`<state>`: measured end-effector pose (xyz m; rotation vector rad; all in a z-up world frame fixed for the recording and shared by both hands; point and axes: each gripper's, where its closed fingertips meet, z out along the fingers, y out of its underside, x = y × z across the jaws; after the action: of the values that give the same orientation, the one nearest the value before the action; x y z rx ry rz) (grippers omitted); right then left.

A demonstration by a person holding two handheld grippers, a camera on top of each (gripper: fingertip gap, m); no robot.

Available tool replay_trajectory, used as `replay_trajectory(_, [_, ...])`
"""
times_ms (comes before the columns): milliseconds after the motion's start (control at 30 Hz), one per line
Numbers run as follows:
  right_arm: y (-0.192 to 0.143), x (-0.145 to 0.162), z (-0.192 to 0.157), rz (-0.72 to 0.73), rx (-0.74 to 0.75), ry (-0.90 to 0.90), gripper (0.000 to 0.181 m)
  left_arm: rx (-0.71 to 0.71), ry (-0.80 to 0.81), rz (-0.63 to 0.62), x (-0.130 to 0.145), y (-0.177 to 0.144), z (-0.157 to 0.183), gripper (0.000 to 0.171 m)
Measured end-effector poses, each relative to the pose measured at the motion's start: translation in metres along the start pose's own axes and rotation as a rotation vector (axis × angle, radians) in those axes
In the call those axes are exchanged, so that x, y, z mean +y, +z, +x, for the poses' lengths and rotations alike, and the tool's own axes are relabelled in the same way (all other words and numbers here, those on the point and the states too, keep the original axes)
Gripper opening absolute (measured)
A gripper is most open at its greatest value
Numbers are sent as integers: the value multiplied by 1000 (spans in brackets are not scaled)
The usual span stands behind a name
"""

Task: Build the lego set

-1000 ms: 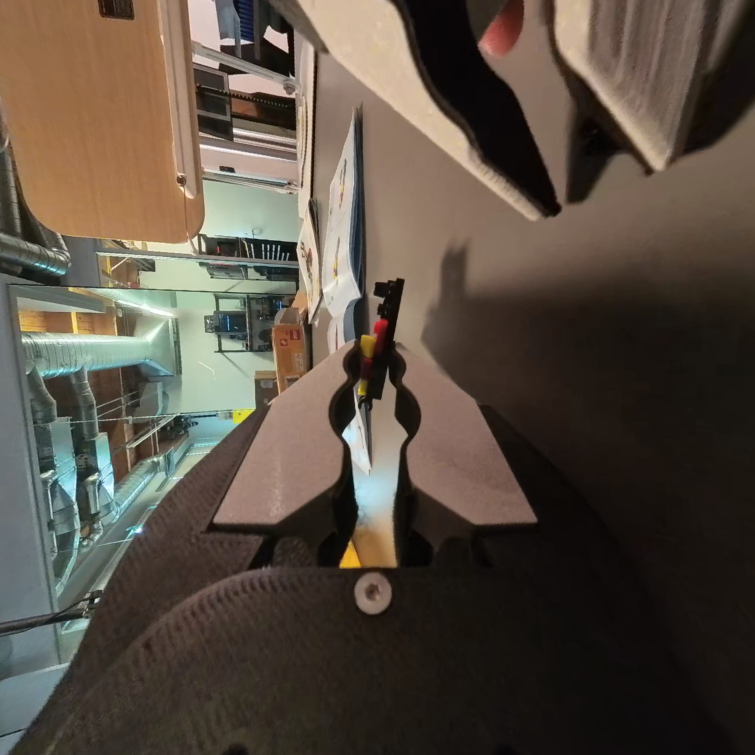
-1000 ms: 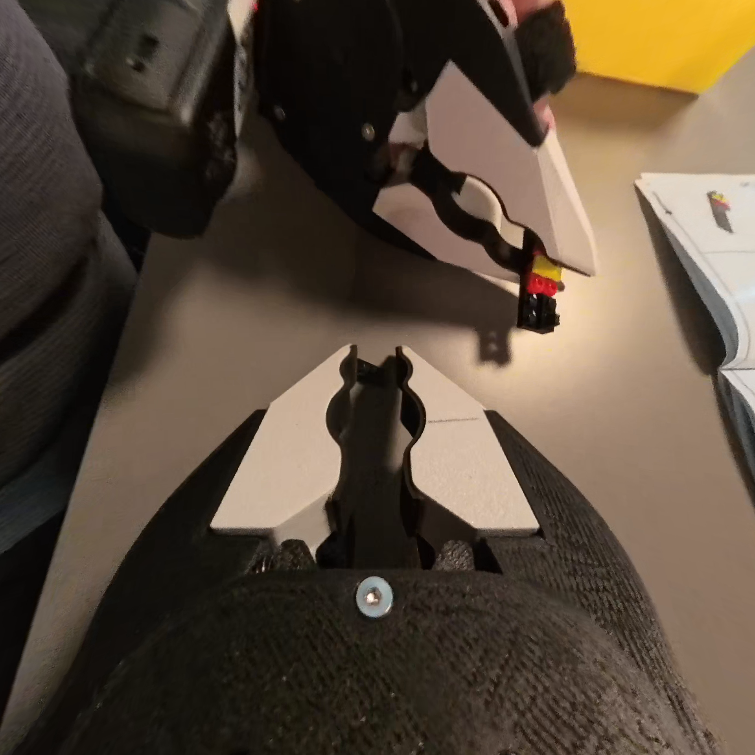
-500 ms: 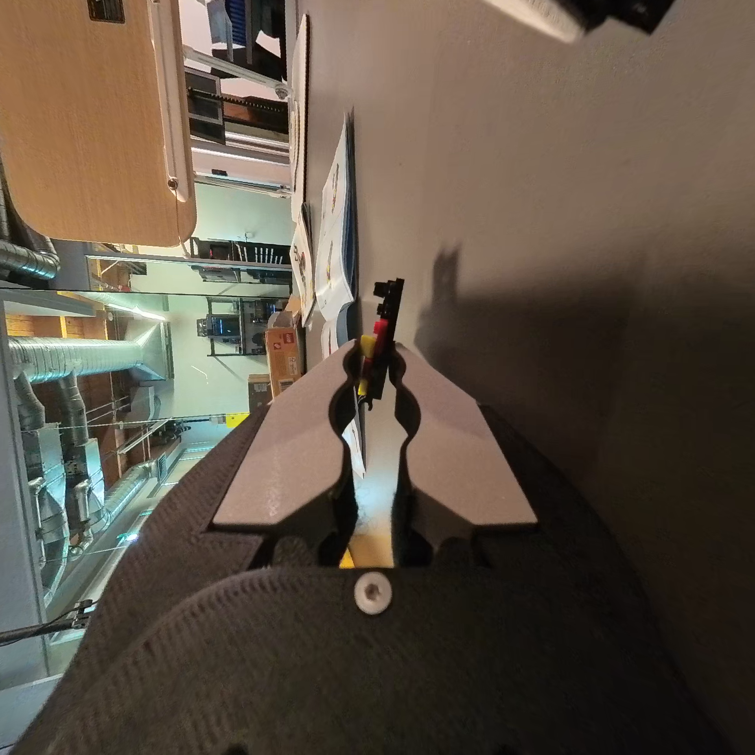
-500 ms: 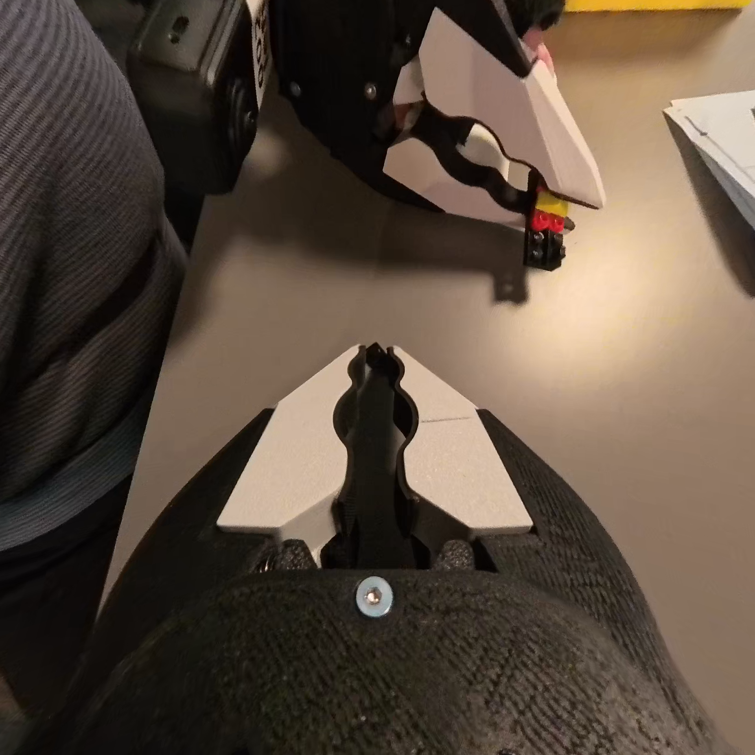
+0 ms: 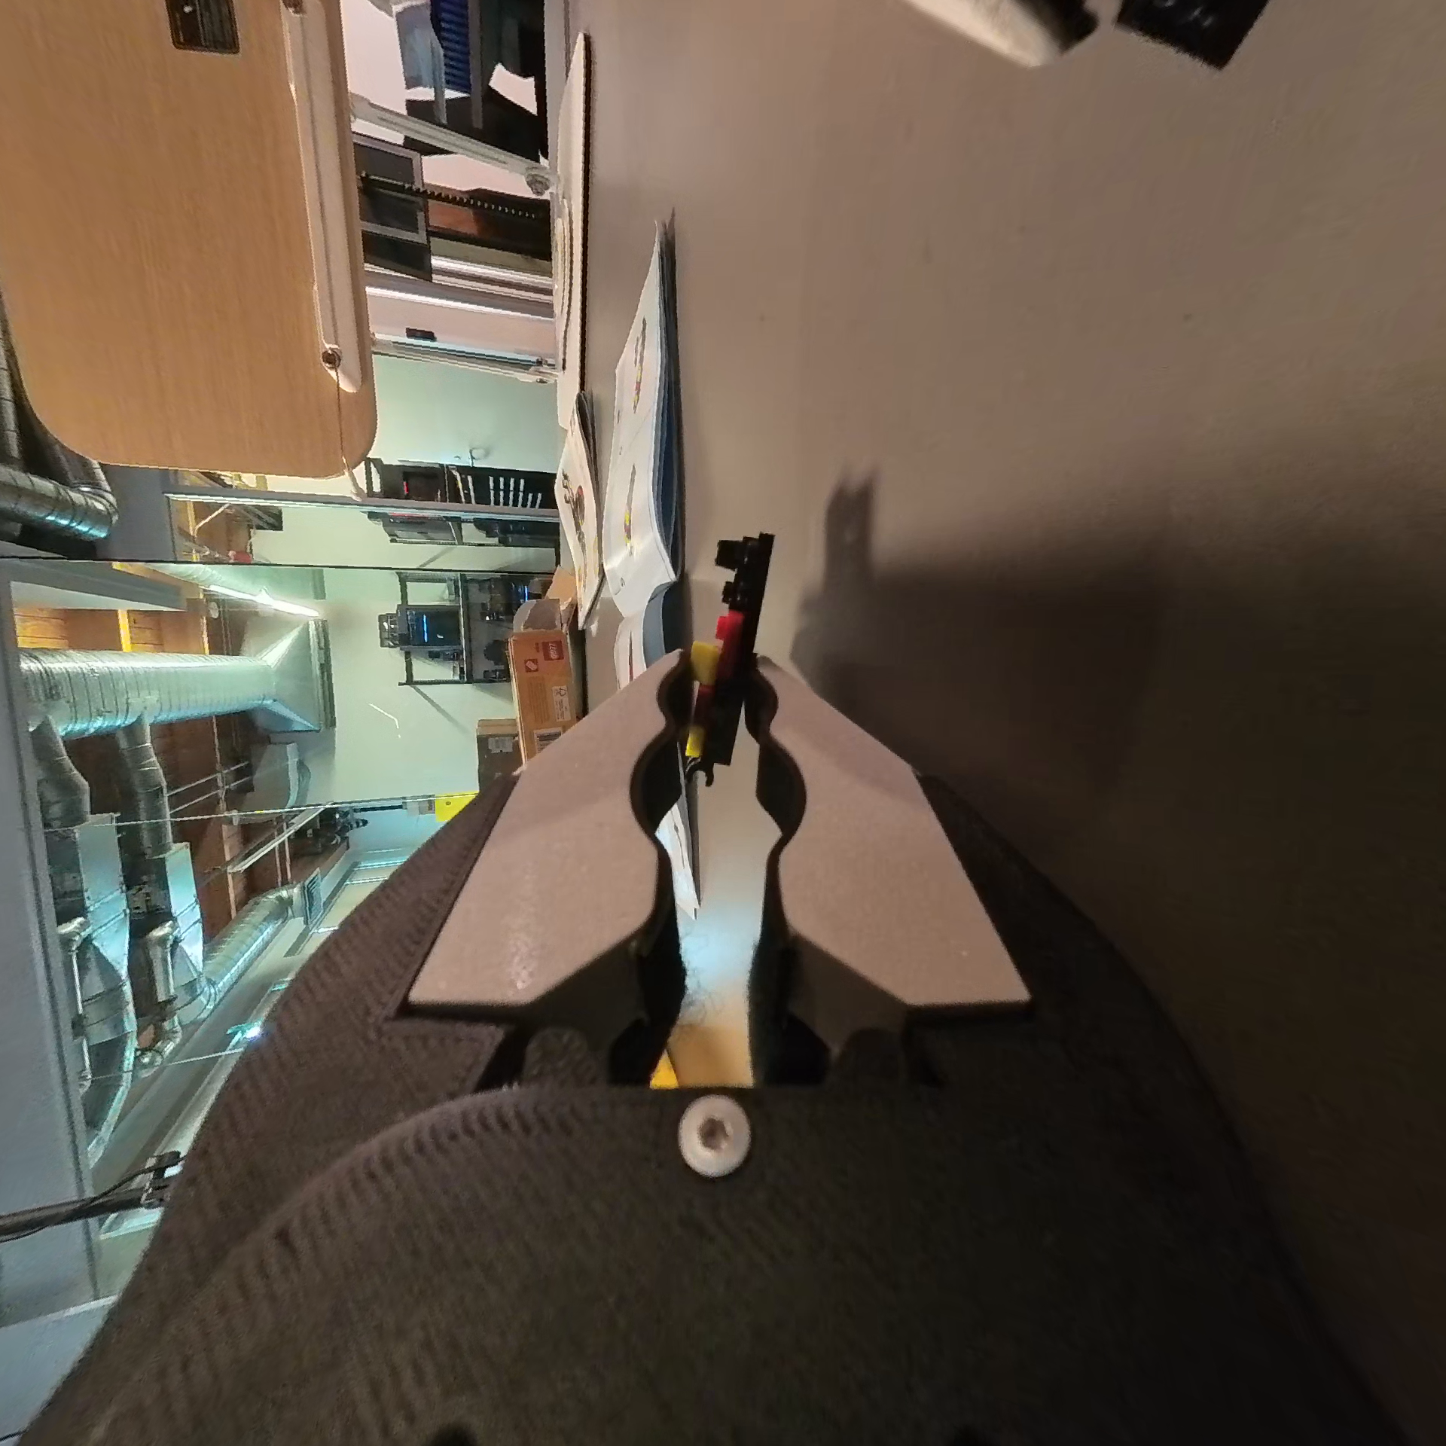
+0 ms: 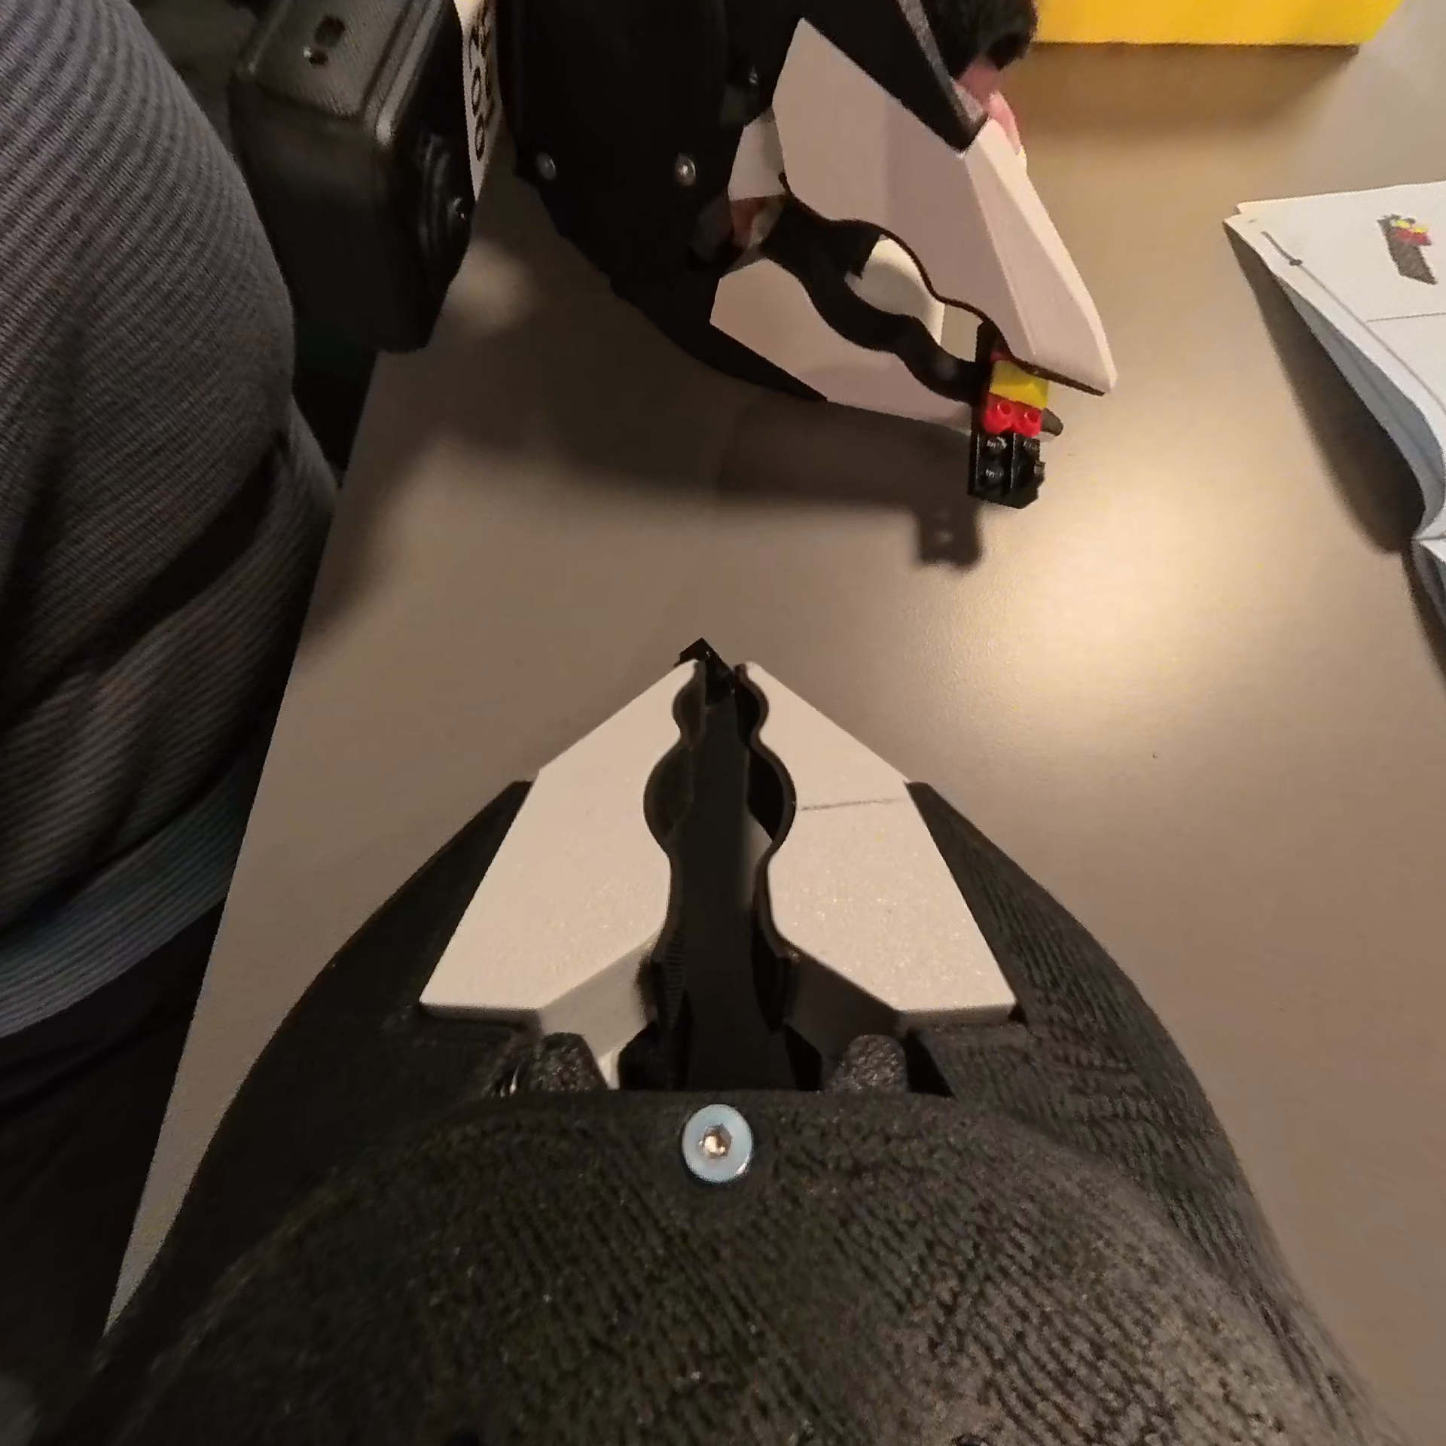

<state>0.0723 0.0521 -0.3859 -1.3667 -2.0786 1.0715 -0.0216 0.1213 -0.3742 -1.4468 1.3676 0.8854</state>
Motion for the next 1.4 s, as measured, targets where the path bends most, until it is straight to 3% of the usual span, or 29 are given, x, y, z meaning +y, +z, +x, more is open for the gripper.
replay_trajectory(100, [1,-1,0,-1,-1,8,1,-1,-12,-5,-1,0,0,12])
replay_trajectory(267, [-3,-35,34,121,195,42,0,45,-75,-23,-6,-1,6,12])
replay_trajectory(367, [2,-42,54,109,279,73,0,50,-87,-51,-4,-1,7,12])
replay_trajectory(967, [14,-36,62,34,248,218,1,23,-47,-30,-13,-2,8,12])
replay_trajectory(1400, [13,-38,63,46,284,200,9,25,-48,-21,-15,-3,9,12])
